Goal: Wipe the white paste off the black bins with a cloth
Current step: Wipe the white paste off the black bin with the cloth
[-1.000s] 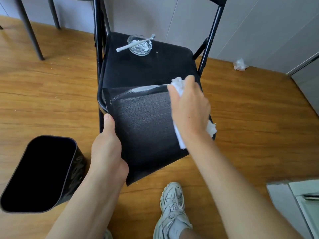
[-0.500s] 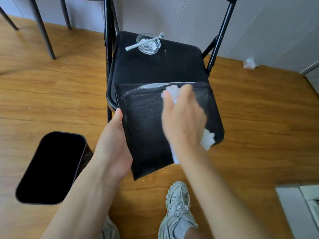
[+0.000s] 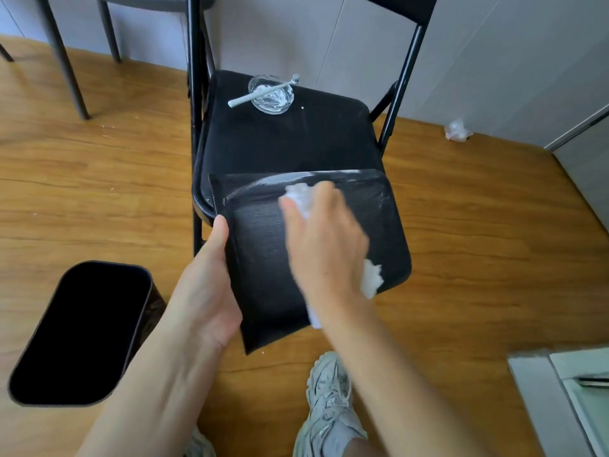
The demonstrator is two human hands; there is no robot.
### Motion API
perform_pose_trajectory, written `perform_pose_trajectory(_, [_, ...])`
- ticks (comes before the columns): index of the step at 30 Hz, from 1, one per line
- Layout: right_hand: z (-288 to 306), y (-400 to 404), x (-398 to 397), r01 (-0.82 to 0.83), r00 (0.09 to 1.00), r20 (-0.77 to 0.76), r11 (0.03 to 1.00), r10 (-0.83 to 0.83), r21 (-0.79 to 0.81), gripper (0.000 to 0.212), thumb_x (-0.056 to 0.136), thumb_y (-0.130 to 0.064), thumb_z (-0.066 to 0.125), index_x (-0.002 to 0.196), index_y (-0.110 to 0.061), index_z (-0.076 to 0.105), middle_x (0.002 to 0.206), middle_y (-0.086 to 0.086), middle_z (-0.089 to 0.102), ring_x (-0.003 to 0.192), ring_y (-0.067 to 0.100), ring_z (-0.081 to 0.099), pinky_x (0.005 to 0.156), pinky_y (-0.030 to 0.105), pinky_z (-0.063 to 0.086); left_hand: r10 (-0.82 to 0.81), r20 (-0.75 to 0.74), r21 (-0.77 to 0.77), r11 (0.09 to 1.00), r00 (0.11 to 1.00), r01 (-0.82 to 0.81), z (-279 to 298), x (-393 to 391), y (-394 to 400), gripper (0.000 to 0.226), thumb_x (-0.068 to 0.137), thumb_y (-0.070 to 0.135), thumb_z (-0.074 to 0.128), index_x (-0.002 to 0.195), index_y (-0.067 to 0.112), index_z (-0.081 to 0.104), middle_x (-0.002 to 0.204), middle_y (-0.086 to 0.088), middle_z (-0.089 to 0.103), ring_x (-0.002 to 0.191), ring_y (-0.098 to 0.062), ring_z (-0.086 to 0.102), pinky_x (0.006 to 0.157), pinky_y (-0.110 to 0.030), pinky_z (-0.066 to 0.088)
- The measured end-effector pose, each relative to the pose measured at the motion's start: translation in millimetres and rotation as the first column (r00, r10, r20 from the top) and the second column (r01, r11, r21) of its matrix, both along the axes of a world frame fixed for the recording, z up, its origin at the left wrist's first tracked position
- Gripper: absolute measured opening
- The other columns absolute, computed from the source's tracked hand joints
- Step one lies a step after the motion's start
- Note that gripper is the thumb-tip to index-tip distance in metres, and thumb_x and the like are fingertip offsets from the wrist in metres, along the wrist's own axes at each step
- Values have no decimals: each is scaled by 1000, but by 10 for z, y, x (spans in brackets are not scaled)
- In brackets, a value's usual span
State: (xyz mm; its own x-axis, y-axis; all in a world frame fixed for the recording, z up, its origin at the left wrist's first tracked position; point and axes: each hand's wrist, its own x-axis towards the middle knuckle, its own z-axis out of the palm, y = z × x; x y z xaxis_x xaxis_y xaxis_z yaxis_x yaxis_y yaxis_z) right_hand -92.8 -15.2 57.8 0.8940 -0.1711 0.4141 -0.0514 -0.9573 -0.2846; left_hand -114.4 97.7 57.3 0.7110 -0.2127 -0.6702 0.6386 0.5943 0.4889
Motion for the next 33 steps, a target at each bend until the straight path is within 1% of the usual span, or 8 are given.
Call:
perform_pose_trajectory(4, [13,-834,167,186,983,-16,982,-185,30,32,96,-50,40,90,-19,35,80,-2,50,62,14,49,49,25,29,39,27,62,997,999,-40,11,-7,-5,51,94,61,46,130,28,61,122,4,70,113,-20,64,78,-41,53])
perform_pose_trajectory(9, [-9,-1458,237,369,924,-110,929,-367,-4,33,97,-47,43,91,-14,38,83,1,51,63,17,44,50,28,25,47,48,92,994,998,-52,13,7,-19,51,95,60,45,132,28,59,124,4,69,116,-21,63,86,-43,52])
perform_pose_trajectory(13, [51,-1681,99,468,884,-72,874,-462,133,31,98,-45,40,92,-14,38,85,3,51,71,22,44,63,31,29,37,75,94,995,997,-44,30,9,2,48,98,57,40,131,29,60,121,4,71,113,-20,65,86,-42,52])
perform_pose_trajectory(20, [330,-1077,124,148,989,-34,965,-144,218,28,96,-46,42,93,-19,40,78,-6,48,68,14,48,54,27,36,39,65,109,993,997,-46,26,6,-45,50,98,57,39,136,29,56,126,4,67,117,-20,61,87,-41,50])
perform_pose_trajectory(24, [103,-741,142,-20,999,-39,995,24,94,31,95,-47,43,92,-16,42,81,-3,51,64,14,48,50,25,35,41,40,111,993,998,-45,-18,5,-18,52,96,60,42,137,30,55,128,4,66,119,-21,60,88,-43,50])
perform_pose_trajectory(28, [93,-1100,200,232,972,-70,967,-226,104,30,97,-47,41,93,-18,38,80,-4,48,58,7,39,48,16,25,56,28,128,990,998,-59,-14,-7,-30,52,95,60,46,135,30,57,125,5,68,112,-19,63,75,-40,52])
perform_pose_trajectory(31, [119,-1471,179,473,876,-202,861,-438,184,34,98,-46,40,100,-13,45,87,0,48,71,19,42,55,27,27,51,30,129,990,998,-55,15,-14,-41,51,94,61,46,134,33,57,123,6,69,107,-19,64,69,-38,50])
perform_pose_trajectory(33, [110,-1552,95,522,853,-197,792,-483,316,38,97,-47,39,103,-11,48,87,-2,52,78,20,46,64,29,32,56,23,143,988,998,-59,20,-18,-43,50,93,62,46,132,34,58,121,6,69,106,-18,65,66,-36,50])
